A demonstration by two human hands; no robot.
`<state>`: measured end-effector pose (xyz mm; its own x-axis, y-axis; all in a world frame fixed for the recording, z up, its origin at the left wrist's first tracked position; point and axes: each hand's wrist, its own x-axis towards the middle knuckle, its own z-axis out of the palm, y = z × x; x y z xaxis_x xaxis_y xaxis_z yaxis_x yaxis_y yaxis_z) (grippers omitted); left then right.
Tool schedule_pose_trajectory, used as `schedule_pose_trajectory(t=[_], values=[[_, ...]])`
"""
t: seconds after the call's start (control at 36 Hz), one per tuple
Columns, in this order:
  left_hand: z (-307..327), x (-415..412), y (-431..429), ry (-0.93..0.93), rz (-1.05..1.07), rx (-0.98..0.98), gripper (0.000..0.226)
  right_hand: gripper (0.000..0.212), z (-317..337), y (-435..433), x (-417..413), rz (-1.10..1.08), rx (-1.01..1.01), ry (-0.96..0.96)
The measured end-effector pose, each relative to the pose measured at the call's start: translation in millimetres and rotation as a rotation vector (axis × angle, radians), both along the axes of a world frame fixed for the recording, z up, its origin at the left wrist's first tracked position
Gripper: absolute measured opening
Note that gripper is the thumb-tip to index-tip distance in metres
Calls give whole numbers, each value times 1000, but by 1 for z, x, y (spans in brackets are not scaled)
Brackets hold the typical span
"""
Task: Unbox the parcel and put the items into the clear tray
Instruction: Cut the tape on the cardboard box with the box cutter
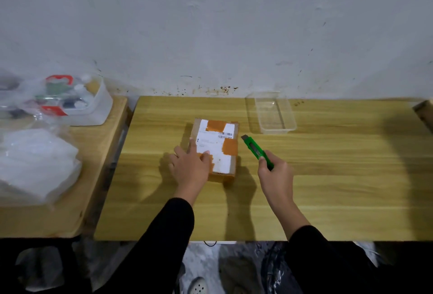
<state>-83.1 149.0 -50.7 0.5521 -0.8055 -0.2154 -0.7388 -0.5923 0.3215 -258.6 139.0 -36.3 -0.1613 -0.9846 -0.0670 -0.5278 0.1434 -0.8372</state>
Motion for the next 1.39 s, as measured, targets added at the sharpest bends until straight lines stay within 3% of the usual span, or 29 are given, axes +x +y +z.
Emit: schedule_pose_trajectory(t=[0.11,0.31,0.92,1.39], values=[[-12,-22,16,327,5,-122,67,33,2,1,-6,-1,-1,17],[-22,-32,17,544,8,-186,69,31,2,-2,-12,24,-30,46],[-40,-29,14,588,-51,-300,73,34,1,-13,-18,49,33,-50],[-40,-38,15,600,50,-315,72,27,25,-18,-18,234,50,346]])
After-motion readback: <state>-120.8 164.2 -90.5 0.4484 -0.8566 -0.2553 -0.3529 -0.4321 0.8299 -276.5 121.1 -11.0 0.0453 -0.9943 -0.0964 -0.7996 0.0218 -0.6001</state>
